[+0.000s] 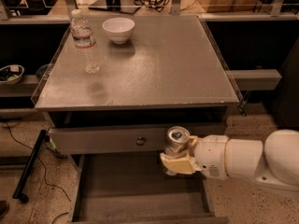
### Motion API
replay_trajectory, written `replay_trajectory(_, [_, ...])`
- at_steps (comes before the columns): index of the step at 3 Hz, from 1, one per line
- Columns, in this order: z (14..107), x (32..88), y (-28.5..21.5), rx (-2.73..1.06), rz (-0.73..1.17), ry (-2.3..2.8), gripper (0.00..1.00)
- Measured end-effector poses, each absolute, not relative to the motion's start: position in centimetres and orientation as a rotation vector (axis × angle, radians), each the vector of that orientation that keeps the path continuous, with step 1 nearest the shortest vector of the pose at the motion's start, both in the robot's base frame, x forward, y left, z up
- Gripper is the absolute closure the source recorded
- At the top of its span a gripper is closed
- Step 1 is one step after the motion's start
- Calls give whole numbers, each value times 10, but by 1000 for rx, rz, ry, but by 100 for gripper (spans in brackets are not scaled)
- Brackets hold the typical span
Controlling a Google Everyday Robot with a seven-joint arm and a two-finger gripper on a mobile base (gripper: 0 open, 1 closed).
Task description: Place redbull can into middle drawer
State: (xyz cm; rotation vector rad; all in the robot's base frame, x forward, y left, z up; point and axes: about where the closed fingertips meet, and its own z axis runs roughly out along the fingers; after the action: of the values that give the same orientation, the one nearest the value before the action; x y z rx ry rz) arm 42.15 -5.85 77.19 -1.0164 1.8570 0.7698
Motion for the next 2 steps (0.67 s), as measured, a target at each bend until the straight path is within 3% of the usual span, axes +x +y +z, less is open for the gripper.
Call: replay_trajectory(2, [731,443,-69,-867,640,1885,100])
